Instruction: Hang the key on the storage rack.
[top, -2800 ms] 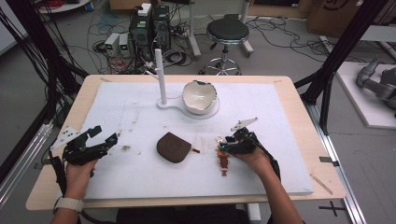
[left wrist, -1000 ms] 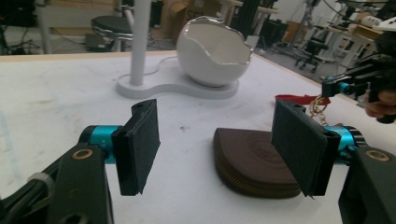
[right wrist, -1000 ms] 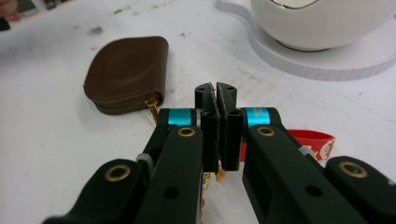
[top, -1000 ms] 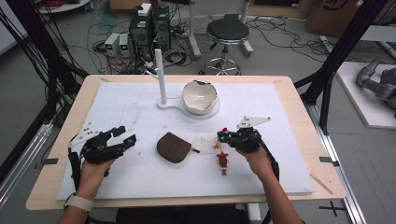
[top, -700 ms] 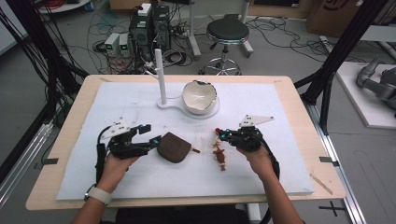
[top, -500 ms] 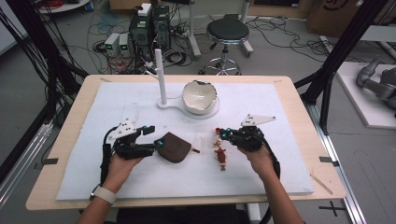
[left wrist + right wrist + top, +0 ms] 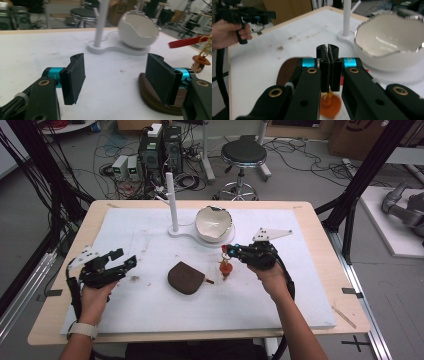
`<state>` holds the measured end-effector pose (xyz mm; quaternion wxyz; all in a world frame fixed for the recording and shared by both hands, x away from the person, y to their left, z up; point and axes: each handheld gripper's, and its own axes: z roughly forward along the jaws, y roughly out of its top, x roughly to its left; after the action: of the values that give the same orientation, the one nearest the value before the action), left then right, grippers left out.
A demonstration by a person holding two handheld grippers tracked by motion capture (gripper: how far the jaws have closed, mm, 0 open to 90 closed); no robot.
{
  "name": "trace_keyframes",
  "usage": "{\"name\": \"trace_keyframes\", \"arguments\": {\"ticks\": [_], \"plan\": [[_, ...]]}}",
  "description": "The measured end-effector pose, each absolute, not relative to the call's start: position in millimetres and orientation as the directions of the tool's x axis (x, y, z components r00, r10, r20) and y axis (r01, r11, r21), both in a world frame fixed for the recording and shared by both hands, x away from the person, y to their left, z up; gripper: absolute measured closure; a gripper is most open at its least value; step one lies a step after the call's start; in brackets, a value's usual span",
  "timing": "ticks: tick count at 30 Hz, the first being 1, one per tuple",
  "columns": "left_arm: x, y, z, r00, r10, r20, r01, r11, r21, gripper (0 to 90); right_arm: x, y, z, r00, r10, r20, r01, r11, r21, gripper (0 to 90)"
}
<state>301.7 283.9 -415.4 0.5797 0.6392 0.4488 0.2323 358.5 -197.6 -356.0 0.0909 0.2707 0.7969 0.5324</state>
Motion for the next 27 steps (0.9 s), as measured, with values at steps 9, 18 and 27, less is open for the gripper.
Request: {"name": "trace_keyframes", "arguments": {"ticks": [9, 18, 27], "plan": [[298, 306, -425, 0.426, 0.868, -0.254, 0.315, 0.121, 0.941, 32.2, 390, -167, -317, -0.855, 0.506, 0.112, 0.296, 0.300, 0.907, 90.0], [301, 304, -431, 0.442, 0.856, -0.269, 0.332, 0.123, 0.935, 32.2, 402, -146, -312, -0.865, 0.483, 0.138, 0.309, 0.295, 0.904, 90.0], [301, 305, -433, 0.435, 0.857, -0.276, 0.334, 0.130, 0.933, 32.2, 410, -129, -303, -0.873, 0.468, 0.137, 0.299, 0.292, 0.908, 90.0]]}}
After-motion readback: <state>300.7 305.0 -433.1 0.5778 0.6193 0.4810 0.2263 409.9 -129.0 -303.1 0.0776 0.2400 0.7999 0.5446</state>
